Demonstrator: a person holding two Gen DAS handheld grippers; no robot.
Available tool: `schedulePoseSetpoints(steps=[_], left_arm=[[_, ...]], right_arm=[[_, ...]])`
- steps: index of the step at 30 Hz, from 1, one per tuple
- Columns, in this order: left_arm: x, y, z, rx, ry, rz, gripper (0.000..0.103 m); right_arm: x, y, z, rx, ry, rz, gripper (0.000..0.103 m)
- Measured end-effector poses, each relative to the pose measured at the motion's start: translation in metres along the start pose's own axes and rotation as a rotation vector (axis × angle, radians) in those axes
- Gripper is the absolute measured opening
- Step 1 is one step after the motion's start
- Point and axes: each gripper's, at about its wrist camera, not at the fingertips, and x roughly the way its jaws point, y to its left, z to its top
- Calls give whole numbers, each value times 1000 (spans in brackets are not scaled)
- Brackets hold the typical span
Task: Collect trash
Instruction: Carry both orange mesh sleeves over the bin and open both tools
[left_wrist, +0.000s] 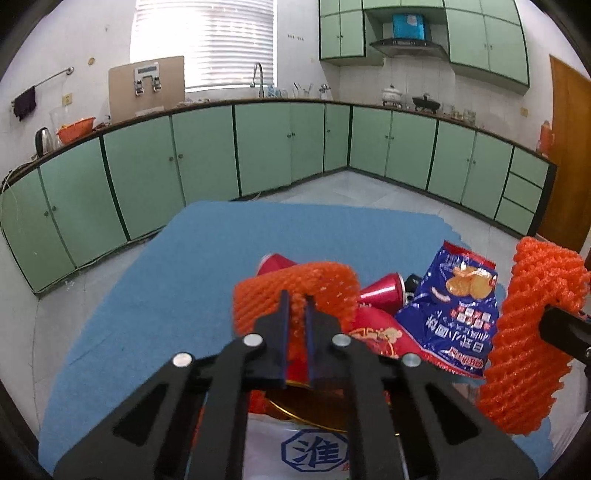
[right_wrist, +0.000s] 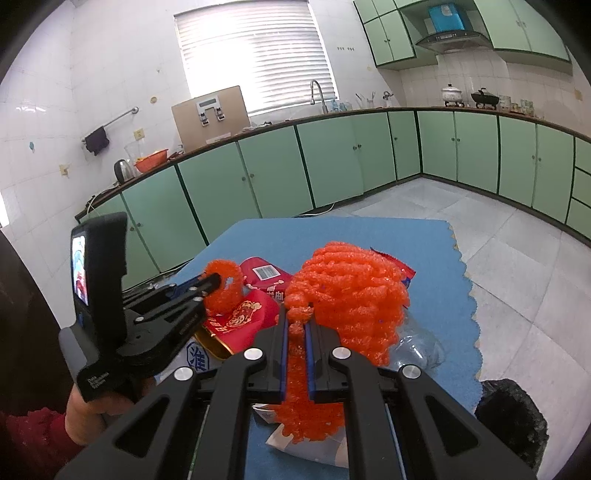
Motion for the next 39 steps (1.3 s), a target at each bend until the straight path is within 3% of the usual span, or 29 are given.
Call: schedulePoseSetpoints(steps=[5,11,15,19,25,33,39], left_arm=[[-23,3,9,-13,-89,15,5],[-61,-5,23,-22,-187,-21,4],[-83,-21,33,-8,-231,-76,4],[-103,-57,39,26,-264,-181,4],[-114,-122,28,75,-251,-363,4],[-101,-211,-7,134,-153,-586,4],[-70,-253,-46,193,-47,-632,5]], right_arm=[[-9,1,0,6,-21,1,8],[-32,-5,3,25,-76,-9,8],[-54,-15,7,27,-114,-49,8],[-85,-38,3,52,-147,-128,8],[-128,-77,-11,103,-166,-263,8],[-176,-136,-48,186,-158,-426,8],[-175,-177,-78,270,-111,-475,8]])
